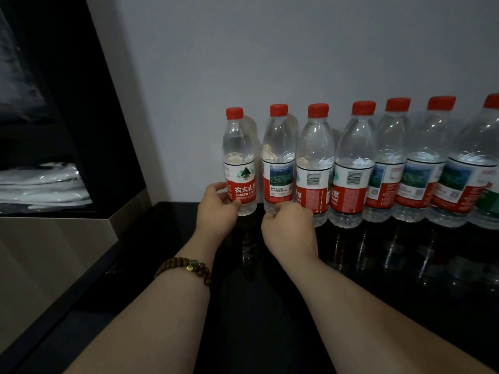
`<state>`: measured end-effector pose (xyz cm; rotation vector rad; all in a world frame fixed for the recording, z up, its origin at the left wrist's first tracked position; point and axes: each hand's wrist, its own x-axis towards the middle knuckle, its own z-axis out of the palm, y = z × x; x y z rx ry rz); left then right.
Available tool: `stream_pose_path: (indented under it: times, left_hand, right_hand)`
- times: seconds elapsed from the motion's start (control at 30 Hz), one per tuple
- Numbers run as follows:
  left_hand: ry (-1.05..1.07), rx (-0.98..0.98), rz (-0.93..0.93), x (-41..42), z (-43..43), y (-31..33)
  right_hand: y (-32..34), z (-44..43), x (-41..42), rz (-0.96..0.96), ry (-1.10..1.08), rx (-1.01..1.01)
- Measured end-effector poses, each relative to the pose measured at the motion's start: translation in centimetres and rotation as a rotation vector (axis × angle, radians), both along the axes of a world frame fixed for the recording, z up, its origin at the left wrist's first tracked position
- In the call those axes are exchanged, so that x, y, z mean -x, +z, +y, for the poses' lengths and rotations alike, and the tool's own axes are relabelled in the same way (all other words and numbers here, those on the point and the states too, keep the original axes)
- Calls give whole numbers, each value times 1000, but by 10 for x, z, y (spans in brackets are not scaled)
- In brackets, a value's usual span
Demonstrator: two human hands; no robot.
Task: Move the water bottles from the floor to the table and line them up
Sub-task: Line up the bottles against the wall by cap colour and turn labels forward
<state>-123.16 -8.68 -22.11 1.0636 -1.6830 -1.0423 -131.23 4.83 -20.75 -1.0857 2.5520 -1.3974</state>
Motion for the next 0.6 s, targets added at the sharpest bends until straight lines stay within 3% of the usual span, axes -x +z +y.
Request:
stream_pose_path:
  times: [0.07, 0.27, 0.6]
  left_hand:
    - [1, -31, 52, 0, 0, 2]
    - [52, 128, -176, 2, 5, 0]
    - [-20, 15, -28, 0, 3, 1]
  right_hand:
    - [1, 0, 0, -6, -13, 19]
    - [2, 1, -1, 8, -34, 35]
    - [2, -1, -2, 4, -30, 10]
